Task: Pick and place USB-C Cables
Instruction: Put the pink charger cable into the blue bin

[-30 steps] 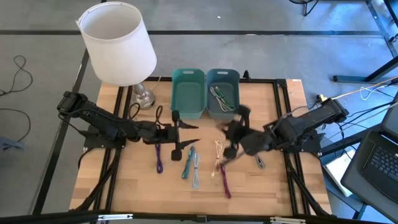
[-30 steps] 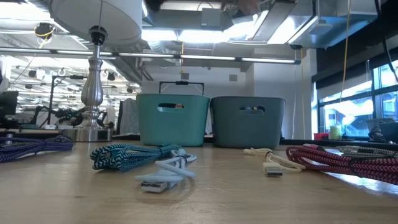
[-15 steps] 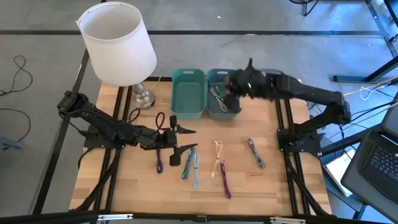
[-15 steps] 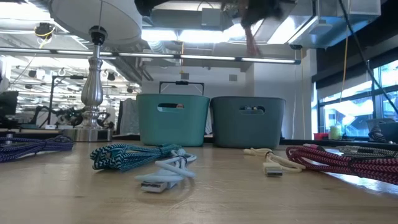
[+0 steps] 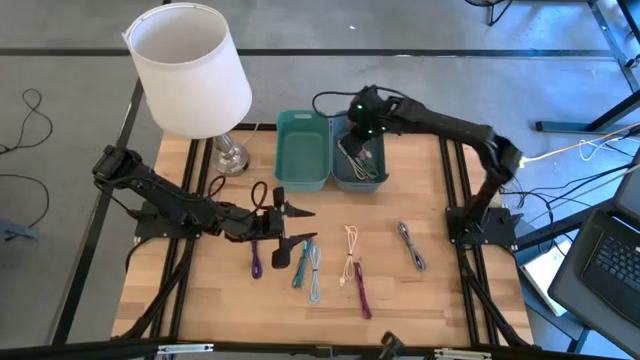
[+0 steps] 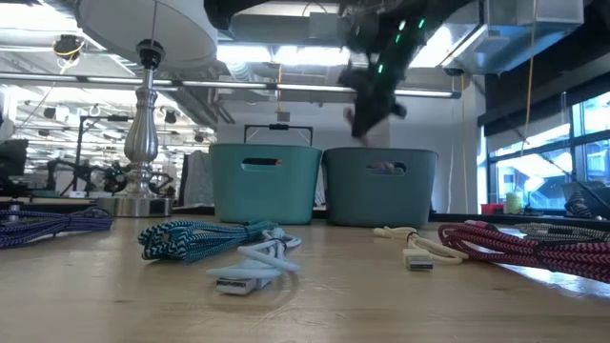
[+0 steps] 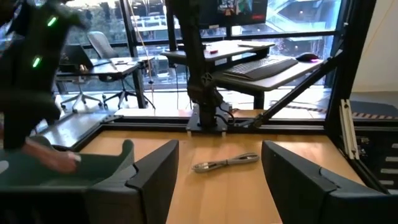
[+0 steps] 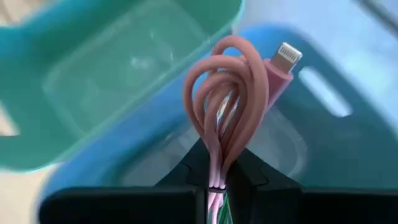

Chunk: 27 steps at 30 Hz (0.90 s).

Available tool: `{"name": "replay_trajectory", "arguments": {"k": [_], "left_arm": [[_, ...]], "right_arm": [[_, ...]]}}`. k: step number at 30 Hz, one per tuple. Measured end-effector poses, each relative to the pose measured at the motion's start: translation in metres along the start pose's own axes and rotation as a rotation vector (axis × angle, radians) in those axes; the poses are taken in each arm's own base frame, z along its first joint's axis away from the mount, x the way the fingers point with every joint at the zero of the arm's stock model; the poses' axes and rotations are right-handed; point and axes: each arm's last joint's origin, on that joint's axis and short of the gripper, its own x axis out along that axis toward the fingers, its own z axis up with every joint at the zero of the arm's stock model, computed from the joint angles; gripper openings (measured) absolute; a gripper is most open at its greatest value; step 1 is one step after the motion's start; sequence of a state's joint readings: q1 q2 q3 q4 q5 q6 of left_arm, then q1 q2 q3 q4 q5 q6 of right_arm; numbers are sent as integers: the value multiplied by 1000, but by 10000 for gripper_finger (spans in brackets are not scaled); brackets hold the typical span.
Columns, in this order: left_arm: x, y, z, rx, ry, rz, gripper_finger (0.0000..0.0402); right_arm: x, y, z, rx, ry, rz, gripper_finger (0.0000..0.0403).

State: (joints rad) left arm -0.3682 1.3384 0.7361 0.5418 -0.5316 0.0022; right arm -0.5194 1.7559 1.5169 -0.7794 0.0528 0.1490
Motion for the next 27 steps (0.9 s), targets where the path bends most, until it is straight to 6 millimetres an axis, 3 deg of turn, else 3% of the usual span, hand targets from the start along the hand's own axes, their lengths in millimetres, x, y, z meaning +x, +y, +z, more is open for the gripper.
{"name": "replay_trajectory", "arguments": {"k": [6,11,20,27], "left_arm": [[-2,-5,-1,10,13,-18,223],[-3,-5,-2,13,18,-20,223],[-3,-5,-2,13,18,-20,223],[-3,-5,-2,13,18,-20,223]], "right_arm": [[60,-20,-7,56,161,48,26],[89,-32,-14,93,232,64,26],[118,-47,-23,153,303,140,26],[123,-48,-24,151,310,113,38]]}}
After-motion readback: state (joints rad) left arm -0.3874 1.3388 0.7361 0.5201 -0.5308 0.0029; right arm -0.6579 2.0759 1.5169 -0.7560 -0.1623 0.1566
